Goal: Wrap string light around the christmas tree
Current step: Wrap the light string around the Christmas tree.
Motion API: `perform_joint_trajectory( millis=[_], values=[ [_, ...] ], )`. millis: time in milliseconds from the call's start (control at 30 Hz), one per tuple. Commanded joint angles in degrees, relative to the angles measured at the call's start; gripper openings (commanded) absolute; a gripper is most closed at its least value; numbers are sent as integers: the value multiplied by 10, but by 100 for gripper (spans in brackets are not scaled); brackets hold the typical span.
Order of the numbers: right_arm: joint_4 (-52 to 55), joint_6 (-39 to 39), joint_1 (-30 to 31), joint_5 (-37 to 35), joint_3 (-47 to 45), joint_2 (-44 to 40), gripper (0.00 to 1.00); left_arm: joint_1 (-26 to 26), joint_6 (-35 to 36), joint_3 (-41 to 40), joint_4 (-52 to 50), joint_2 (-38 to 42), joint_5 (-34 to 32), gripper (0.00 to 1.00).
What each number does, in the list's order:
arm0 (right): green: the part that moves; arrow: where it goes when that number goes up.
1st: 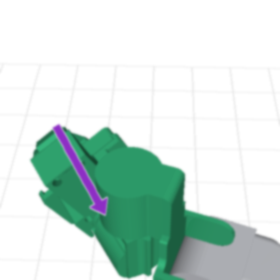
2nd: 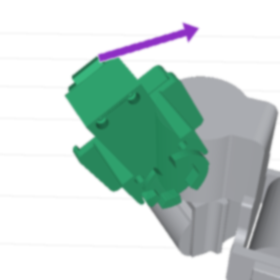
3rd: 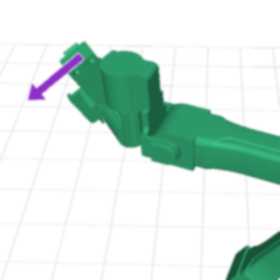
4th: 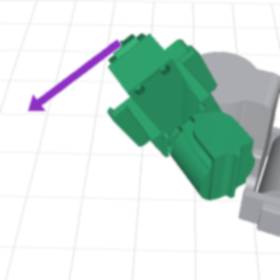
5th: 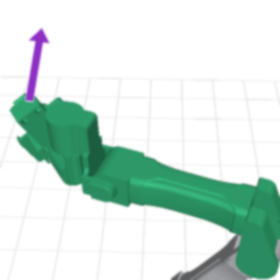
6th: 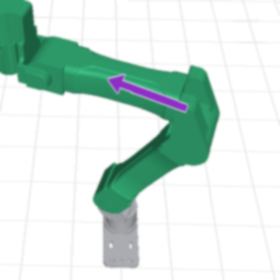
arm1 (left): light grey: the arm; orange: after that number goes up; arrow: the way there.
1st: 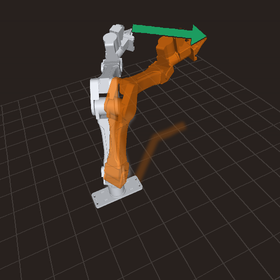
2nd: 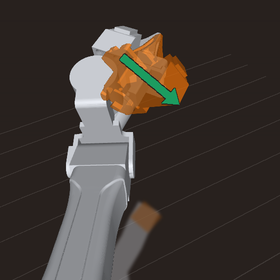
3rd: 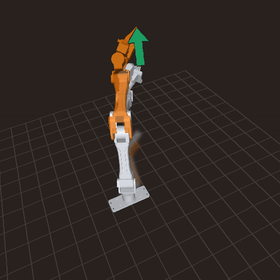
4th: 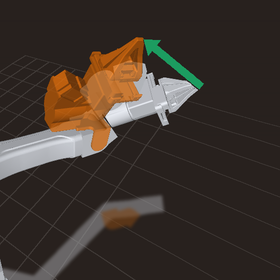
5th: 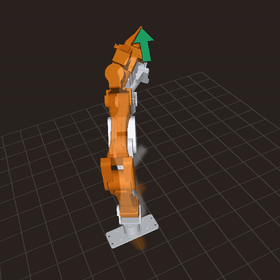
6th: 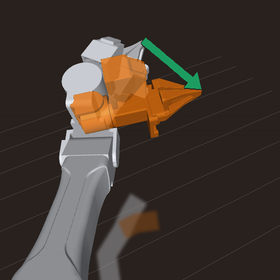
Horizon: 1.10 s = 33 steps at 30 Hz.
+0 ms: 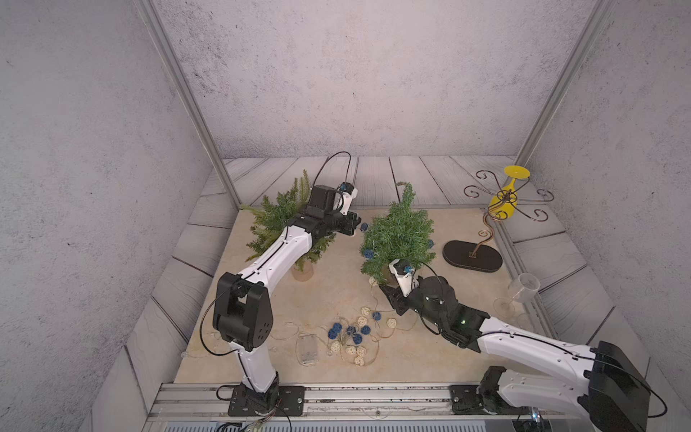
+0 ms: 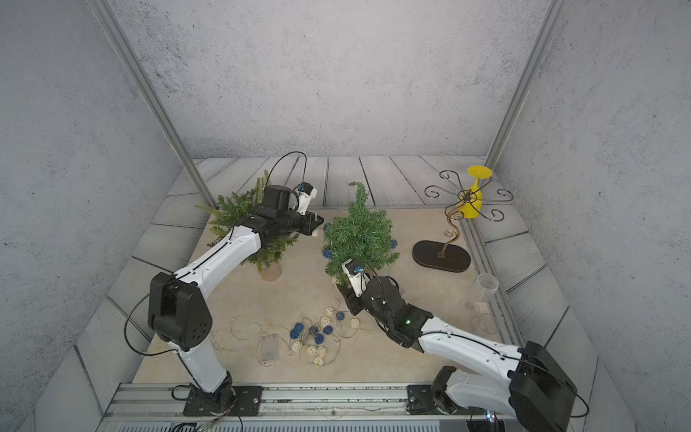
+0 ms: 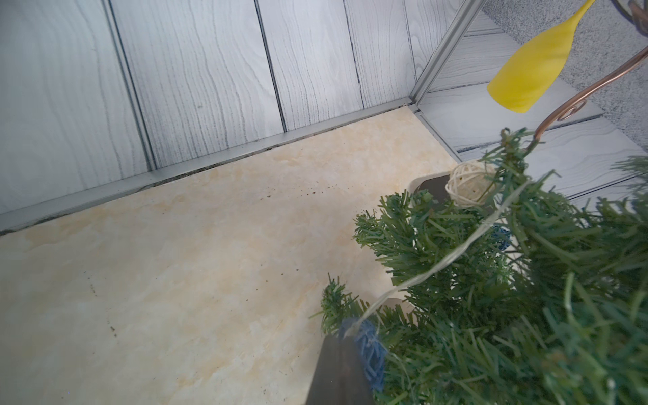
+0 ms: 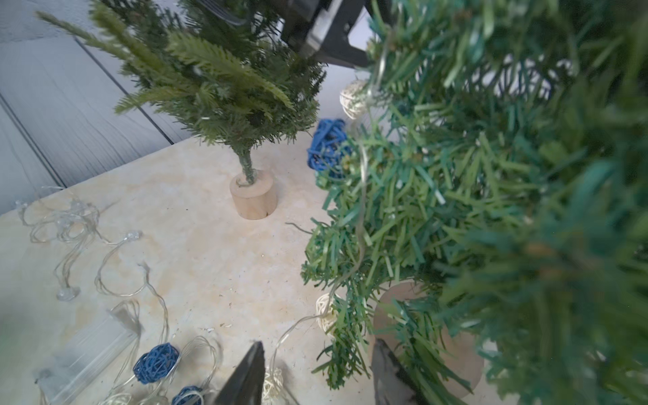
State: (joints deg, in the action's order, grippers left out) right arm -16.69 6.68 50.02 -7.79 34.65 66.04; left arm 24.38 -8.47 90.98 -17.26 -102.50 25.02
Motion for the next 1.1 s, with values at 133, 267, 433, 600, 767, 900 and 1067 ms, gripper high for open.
perform_joint_trajectory(
  millis=[133,267,433,600,767,900,1067],
  values=[
    [-114,36,-20,-19,14,83,40,-6,-3,-5,12,24,9,0],
    [-145,46,-29,-11,29,129,35,-6,-2,-6,11,22,10,0],
    [-182,53,-30,3,26,142,32,-6,0,-7,11,21,13,0],
    [-196,63,-26,-17,19,139,32,-6,-6,-15,17,23,19,0],
    [-246,69,-26,-14,25,175,22,-6,-9,-32,30,30,23,0],
    [-261,67,-16,-24,19,183,2,-5,-4,-29,22,32,18,0],
    [-228,42,24,-45,-3,133,0,-6,-8,-28,25,30,21,0]
  ],
)
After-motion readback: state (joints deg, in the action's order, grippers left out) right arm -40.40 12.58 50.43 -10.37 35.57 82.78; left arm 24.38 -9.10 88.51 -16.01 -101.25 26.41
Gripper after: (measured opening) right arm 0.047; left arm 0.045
